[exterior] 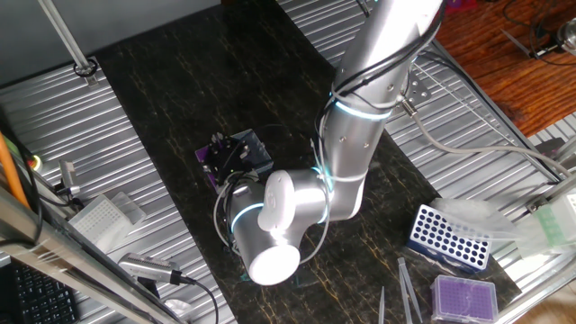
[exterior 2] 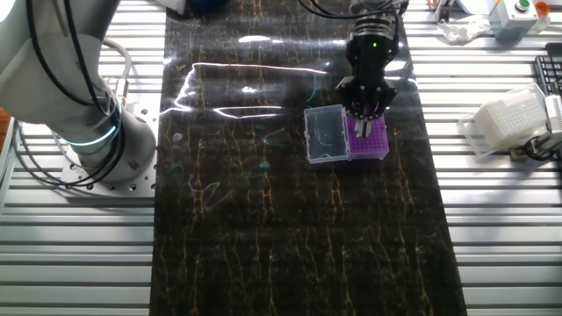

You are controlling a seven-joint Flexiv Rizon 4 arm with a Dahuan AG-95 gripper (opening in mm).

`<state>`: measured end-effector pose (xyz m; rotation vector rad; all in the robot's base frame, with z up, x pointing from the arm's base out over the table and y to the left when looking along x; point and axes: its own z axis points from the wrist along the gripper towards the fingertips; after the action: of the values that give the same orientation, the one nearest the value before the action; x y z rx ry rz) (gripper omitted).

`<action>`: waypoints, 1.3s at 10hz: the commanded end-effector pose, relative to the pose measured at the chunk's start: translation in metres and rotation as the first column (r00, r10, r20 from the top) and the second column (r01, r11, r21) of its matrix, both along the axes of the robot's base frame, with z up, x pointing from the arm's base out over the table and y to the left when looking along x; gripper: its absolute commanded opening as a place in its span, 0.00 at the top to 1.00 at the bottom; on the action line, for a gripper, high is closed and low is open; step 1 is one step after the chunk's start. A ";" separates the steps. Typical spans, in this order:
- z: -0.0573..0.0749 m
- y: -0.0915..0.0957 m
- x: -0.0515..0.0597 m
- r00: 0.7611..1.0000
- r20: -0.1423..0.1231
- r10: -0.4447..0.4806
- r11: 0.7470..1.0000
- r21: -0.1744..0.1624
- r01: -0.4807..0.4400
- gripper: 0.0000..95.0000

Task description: Insert a small pipette tip into the holder for small pipette tips

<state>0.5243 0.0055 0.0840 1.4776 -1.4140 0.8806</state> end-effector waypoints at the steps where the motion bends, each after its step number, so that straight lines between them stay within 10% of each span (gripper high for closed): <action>1: -0.002 -0.001 0.000 1.000 0.005 0.000 1.000 0.001 0.000 1.00; 13: -0.017 0.003 0.004 0.999 0.043 -0.001 1.000 -0.031 0.003 1.00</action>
<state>0.5282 0.0079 0.0679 1.4409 -1.4249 0.9378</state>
